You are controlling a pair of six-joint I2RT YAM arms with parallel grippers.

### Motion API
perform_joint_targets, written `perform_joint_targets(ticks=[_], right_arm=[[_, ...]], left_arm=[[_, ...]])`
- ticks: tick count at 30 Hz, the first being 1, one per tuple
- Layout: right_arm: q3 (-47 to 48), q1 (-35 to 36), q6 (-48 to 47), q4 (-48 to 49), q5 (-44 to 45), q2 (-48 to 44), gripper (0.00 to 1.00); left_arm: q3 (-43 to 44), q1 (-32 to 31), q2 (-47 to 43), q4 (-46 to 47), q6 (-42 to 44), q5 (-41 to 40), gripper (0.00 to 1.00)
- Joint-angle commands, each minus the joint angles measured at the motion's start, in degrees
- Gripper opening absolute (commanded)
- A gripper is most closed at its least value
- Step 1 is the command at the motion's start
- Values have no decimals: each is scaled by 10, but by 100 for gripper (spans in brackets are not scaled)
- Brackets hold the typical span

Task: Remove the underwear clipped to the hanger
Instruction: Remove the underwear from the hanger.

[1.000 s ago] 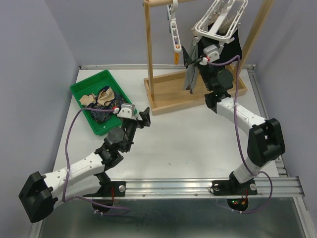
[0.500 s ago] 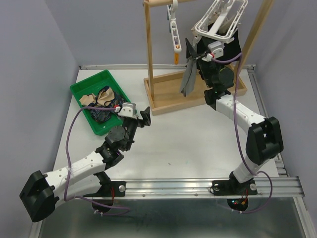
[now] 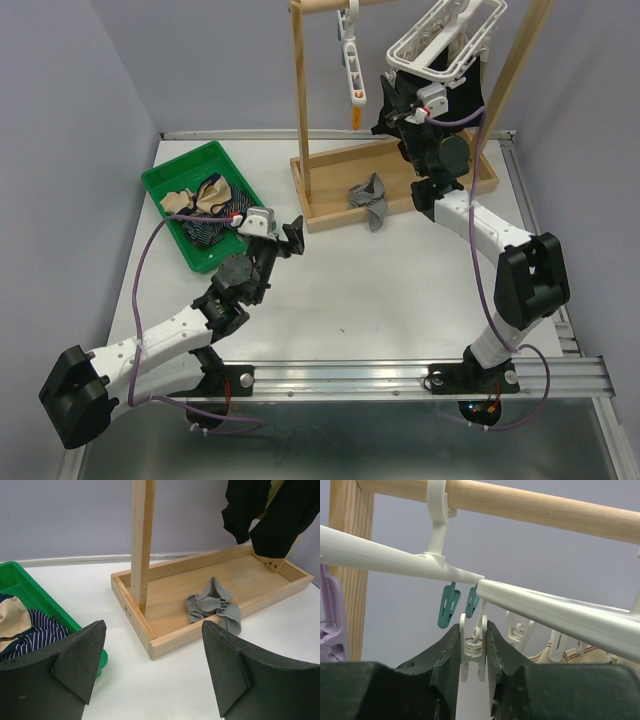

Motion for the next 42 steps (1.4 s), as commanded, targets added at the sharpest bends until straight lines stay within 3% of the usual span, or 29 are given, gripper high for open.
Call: perform_joint_targets(ticks=[1,2,3,5,10,19,22,25,28,31,37,40,42], right_arm=[[37,-3,-3,37,-12,-3,20],[32,-3,-3,38,-17,-3,29],[30,-4,-3,38,-21,-5,49],[18,-3,-3,37,-35,-13,67],[-19,-3,-10,37,-47,-39,83],[-105,-3,-15,-15,-38,-112,91],[-150,-3,-13,-68,-50,-147,94],[-171,-3,-22,-126,-87,-178,98],[-162,-4,-59,-278,-125,-214,100],[-149,-4,-91,-475,-109,-235,100],[-207,-16,-123,-567,-62,-287,100],[-196,-26,-103,-693,-13,-281,100],[-192,-49,-105,-728,-12,-282,100]], left_arm=[[17,5,-13,19,-6,3,88],[17,5,-13,18,-8,3,88],[17,5,-12,18,-7,4,88],[17,5,-9,19,-7,7,89],[22,9,17,31,-29,36,89],[26,10,56,57,-64,83,91],[25,13,70,61,-97,100,99],[26,18,83,66,-119,134,99],[24,22,99,66,-150,158,99],[17,25,112,65,-183,167,99],[4,28,120,63,-217,156,99],[6,30,124,67,-222,159,99],[10,31,133,67,-224,165,99]])
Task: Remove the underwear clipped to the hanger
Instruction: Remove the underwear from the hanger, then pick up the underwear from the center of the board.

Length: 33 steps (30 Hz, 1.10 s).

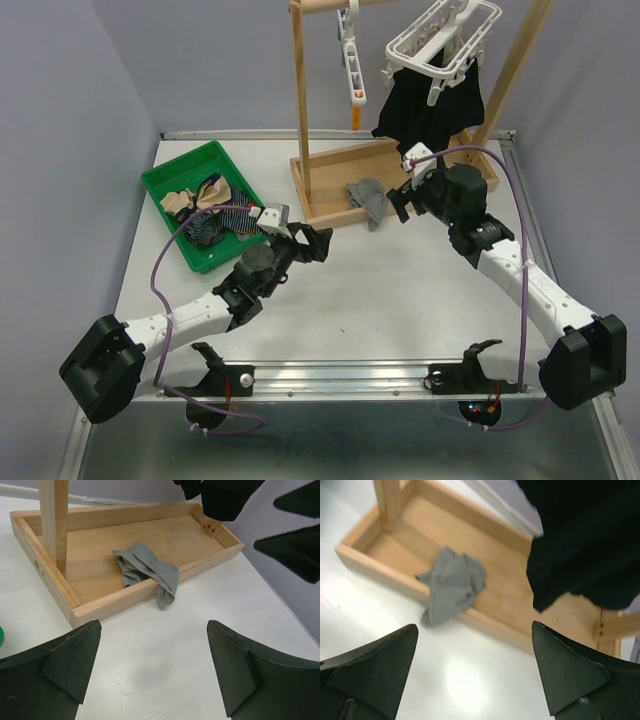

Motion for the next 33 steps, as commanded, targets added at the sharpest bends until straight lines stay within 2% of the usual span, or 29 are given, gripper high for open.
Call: perform_joint_targets(ticks=[1,7,14,18,22,29,33], right_arm=[[8,-37,-2,-142,38,-16,100],[-1,-87,-17,-252,17,-46,100],[1,-129,-35,-377,5,-24,100],[-18,-134,-37,-379,-45,-49,100],[-28,-134,-3,-376,-102,-31,100],[-86,-134,56,-261,-165,-23,100],[-84,-134,42,-260,-139,-54,100]], left_arm=[[16,6,10,36,-20,9,99],[43,8,43,33,-31,28,99],[64,8,61,30,-46,42,99],[65,8,65,30,-57,43,99],[69,8,79,35,-73,48,99],[89,8,101,36,-96,56,98],[93,8,111,37,-113,50,98]])
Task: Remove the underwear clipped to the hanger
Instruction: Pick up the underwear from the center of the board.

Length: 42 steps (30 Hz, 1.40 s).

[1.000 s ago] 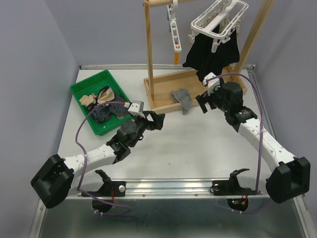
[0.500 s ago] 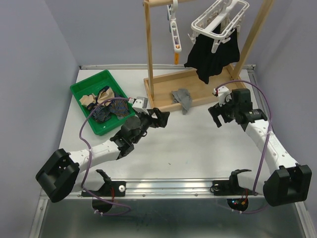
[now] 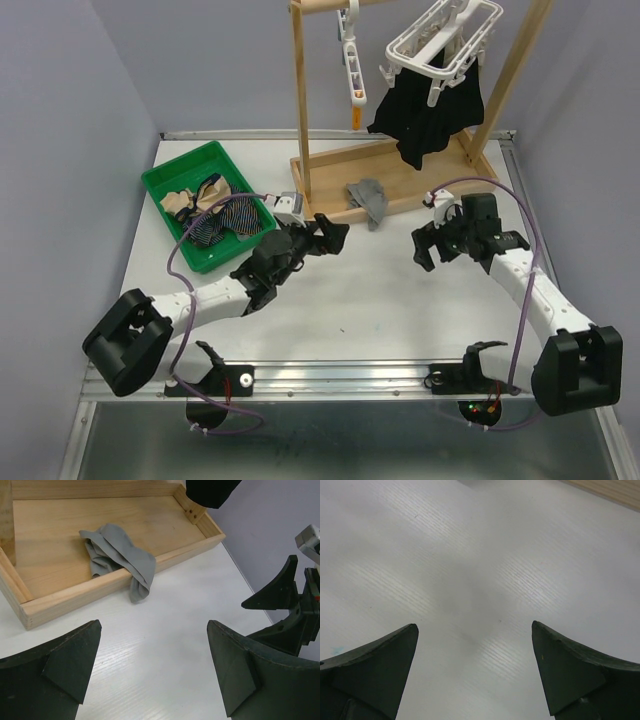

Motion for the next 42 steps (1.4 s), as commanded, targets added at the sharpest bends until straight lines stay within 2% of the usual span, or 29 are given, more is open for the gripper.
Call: perform_joint_targets(ticks=[1,8,19,29,36,42], right_arm=[[-12,0,6,53,-25,-36,100],[-35,-1,-11,54,-15,-87,100],[-39,-1,-22,53,10,-82,100],[-41,-1,-25,53,8,-86,100],[-41,0,-25,52,4,-83,100],[-42,0,-26,50,1,-82,100]], left_arm=[[33,3,12,33,-30,-7,98],[59,3,51,27,-76,-25,98],[141,3,138,-9,-133,-40,95],[286,2,271,-93,-186,-67,92],[390,8,373,-109,-178,-80,92],[473,21,442,-165,-181,-121,91]])
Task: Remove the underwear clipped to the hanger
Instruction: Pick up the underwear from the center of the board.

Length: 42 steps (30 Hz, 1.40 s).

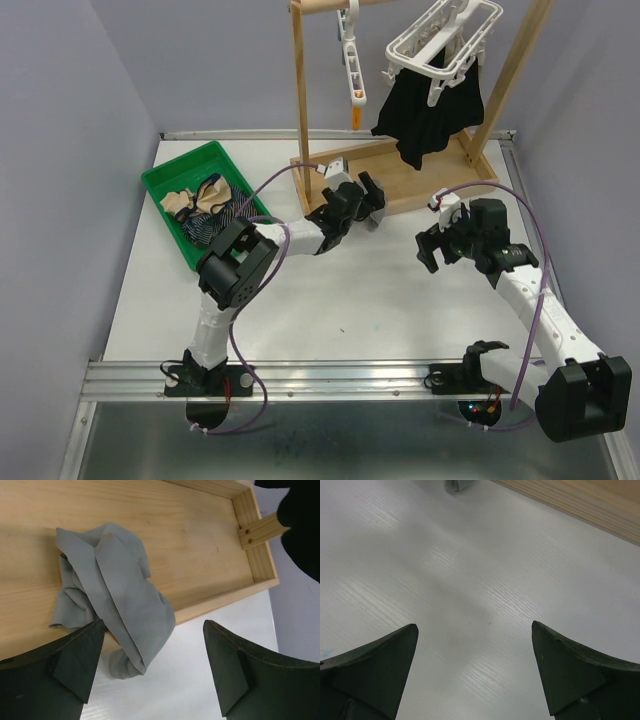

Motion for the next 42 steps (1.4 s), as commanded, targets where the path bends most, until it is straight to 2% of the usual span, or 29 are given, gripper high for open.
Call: perform_joint_targets(ticks=[1,8,12,17,18,19,22,26,32,38,42], right_arm=[[-11,0,-6,18,-4,-1,100],[-10,0,-7,17,-4,2,100],[-9,0,-8,17,-4,2,100],[-10,0,-8,16,-6,0,100],[-10,0,-8,16,-6,-1,100],[-10,0,-8,16,-7,-2,100],[-9,0,-8,14,-11,-6,100],[-9,0,-11,11,-12,-8,100],[-10,0,-15,10,-11,-8,100],[-10,0,-19,9,-10,-7,100],[-9,0,-21,9,-10,-6,100]], left_arm=[[69,14,23,-32,-5,-43,90],[195,16,94,-170,-8,-48,89],[228,17,120,-212,-12,-54,82],[238,23,121,-208,5,-39,48],[238,25,120,-203,9,-31,38],[237,30,119,-199,10,-23,20],[225,40,105,-173,21,3,4],[165,45,51,-85,44,18,0],[20,47,-77,36,82,49,0],[-126,48,-196,198,98,164,0],[-233,52,-265,246,100,202,0]])
